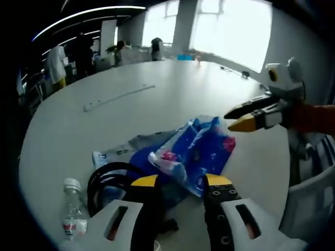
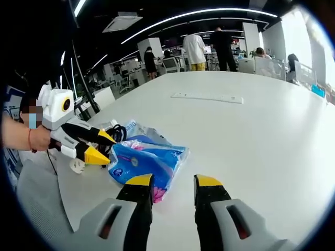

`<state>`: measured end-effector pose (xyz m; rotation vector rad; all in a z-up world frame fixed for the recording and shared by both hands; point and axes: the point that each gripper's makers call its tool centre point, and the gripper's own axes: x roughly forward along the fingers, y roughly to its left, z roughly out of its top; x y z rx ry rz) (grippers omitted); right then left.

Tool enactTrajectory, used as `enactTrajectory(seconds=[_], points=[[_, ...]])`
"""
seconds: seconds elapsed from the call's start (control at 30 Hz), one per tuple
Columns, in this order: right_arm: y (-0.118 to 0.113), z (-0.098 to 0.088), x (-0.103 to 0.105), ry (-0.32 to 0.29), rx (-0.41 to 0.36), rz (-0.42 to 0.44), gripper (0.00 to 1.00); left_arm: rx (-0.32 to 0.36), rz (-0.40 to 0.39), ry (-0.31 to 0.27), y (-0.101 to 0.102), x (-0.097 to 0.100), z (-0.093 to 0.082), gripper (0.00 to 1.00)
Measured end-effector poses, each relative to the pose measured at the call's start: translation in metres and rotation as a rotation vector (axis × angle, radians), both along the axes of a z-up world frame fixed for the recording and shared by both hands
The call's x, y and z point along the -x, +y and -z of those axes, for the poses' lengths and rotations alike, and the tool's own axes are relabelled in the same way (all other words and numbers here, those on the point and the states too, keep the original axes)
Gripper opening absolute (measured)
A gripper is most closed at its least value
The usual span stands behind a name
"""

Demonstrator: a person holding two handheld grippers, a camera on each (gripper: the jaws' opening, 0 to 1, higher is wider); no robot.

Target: Arrange the tabletop items into an orderly group along one side of the table until the central work area is clear of visible clutter.

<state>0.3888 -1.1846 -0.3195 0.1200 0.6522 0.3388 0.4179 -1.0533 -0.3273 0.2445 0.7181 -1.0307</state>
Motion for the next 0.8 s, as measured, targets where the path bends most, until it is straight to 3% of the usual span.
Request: enactTrajectory(seconds=[0.8], points=[[0.008, 0.009, -0.005, 0.024, -0.006, -0.011, 0.17, -0.112, 0.032, -0.038, -0.004, 0.001, 0.016, 0.18]])
